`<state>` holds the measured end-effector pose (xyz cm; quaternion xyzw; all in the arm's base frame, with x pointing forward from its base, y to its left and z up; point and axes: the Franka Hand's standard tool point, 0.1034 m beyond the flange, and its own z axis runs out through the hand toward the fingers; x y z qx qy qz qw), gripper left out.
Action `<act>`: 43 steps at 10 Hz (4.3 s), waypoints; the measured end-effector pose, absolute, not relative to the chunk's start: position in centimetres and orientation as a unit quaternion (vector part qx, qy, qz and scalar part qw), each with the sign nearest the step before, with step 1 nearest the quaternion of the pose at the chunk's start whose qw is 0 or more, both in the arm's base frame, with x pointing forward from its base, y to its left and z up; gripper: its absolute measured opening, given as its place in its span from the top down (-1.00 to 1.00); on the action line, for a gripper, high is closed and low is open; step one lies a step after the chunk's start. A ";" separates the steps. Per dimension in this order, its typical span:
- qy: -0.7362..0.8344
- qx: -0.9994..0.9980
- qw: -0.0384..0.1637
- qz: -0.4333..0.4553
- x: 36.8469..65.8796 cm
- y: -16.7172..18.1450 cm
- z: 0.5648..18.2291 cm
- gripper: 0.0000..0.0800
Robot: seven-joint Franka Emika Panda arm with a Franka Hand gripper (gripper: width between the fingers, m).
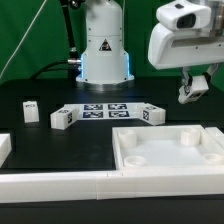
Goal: Assemble one leg
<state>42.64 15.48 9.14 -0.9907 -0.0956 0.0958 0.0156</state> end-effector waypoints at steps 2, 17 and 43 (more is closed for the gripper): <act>-0.097 -0.995 0.023 0.028 43.7 15.1 10.3 0.27; -0.166 -0.977 0.031 -0.133 48.9 12.2 13.3 0.27; -0.198 -0.940 0.038 -0.274 61.2 11.5 11.1 0.27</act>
Offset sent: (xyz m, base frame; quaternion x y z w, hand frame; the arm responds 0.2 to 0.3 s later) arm 0.0000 0.0000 0.0000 0.0000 0.2377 0.0000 0.9713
